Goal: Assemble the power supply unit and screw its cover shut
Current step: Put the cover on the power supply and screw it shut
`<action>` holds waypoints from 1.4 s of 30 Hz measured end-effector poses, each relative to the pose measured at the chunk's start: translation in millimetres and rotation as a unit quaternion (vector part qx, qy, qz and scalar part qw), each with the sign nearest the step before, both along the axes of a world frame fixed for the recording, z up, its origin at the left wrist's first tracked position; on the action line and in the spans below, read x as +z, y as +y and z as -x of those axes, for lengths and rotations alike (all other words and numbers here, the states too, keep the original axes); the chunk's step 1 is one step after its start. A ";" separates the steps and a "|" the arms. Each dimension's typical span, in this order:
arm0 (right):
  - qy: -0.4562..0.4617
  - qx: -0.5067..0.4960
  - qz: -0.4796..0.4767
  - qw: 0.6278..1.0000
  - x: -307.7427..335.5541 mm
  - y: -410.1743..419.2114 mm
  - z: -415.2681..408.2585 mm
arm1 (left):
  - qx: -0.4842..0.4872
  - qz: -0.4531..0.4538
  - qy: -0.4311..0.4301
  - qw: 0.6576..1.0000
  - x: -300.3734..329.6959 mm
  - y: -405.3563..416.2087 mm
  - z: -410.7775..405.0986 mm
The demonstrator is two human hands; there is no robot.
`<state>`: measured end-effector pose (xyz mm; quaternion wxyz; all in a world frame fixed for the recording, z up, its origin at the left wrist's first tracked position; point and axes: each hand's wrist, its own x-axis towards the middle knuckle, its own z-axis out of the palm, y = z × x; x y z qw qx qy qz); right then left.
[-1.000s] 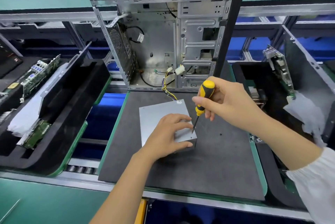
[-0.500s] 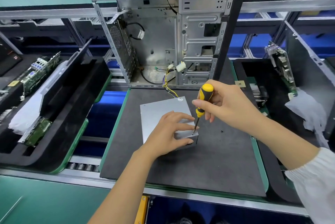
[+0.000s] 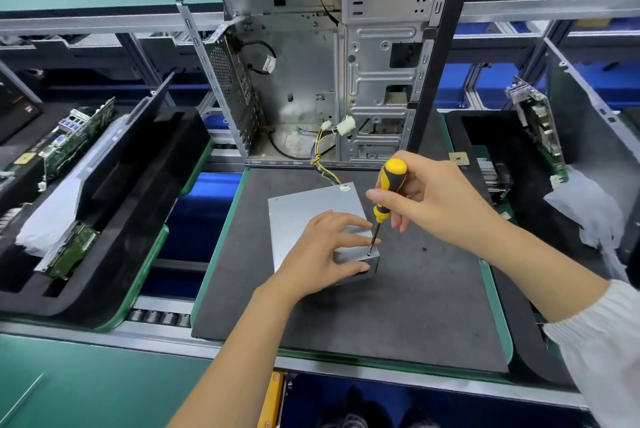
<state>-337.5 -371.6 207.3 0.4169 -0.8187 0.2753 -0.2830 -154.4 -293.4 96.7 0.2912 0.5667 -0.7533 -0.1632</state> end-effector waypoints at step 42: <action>0.137 0.030 0.132 0.981 21.6 -8.1 -14.7 | 0.070 -0.035 0.302 0.950 15.1 -4.8 20.5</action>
